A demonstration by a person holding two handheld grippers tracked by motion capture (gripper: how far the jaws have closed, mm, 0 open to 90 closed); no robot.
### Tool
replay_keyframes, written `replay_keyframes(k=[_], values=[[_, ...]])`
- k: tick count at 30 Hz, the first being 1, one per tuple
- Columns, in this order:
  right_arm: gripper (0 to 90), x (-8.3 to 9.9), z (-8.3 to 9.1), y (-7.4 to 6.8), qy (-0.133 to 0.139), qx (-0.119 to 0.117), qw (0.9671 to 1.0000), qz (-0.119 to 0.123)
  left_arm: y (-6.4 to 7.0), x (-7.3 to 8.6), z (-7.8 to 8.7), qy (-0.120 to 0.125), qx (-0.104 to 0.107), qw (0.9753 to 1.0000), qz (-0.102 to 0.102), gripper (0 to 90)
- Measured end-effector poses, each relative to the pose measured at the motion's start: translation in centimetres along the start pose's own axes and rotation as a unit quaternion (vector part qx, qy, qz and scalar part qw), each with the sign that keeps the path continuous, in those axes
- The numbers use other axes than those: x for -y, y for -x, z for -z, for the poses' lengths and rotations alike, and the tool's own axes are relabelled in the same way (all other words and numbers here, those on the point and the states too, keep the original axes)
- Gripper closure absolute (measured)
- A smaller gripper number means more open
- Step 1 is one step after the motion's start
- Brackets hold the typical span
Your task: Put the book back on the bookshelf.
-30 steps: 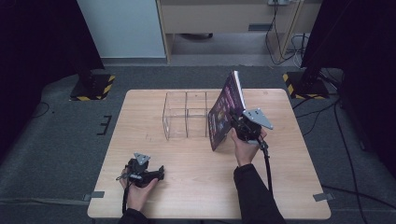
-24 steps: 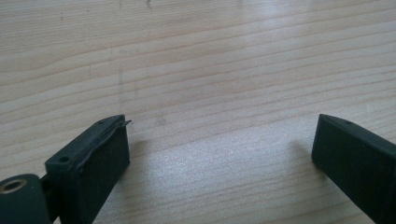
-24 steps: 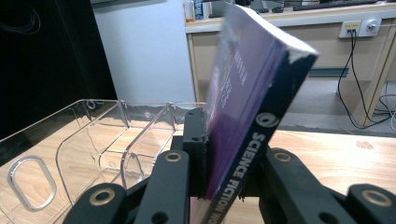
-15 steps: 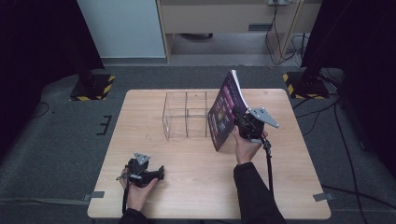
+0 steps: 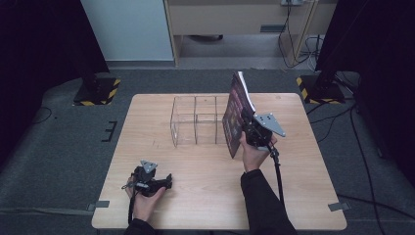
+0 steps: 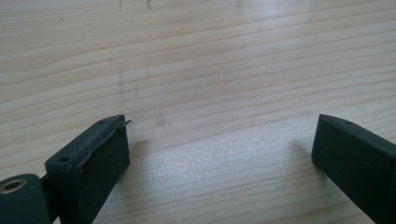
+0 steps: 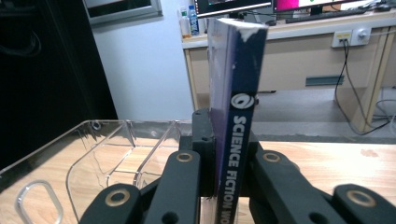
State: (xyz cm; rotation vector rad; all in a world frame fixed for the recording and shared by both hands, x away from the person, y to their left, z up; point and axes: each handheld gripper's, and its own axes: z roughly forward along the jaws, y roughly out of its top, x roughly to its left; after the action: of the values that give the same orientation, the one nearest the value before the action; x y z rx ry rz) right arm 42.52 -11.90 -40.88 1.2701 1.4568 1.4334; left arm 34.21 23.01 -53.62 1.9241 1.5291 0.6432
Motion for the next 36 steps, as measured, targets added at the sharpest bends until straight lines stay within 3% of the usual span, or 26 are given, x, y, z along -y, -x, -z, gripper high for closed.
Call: replay_keyframes(k=[4,18,28,36], values=[[84.2,-0.15,-0.04,-0.12,-0.007,-0.003,0.9998,0.018,0.00,0.00,0.00,0.000,0.000,1.0000,0.000,3.3],[78.1,-0.18,-0.02,0.43,-0.015,-0.018,0.9995,0.019,0.00,0.00,0.00,0.000,0.000,1.0000,0.000,3.3],[68.0,0.11,-0.26,0.52,-0.020,-0.022,0.9994,0.019,0.00,0.00,0.00,0.000,0.000,1.0000,0.000,3.3],[50.4,0.06,-0.19,0.80,-0.016,-0.026,0.9994,0.015,0.00,0.00,0.00,0.000,0.000,1.0000,0.000,3.3]])
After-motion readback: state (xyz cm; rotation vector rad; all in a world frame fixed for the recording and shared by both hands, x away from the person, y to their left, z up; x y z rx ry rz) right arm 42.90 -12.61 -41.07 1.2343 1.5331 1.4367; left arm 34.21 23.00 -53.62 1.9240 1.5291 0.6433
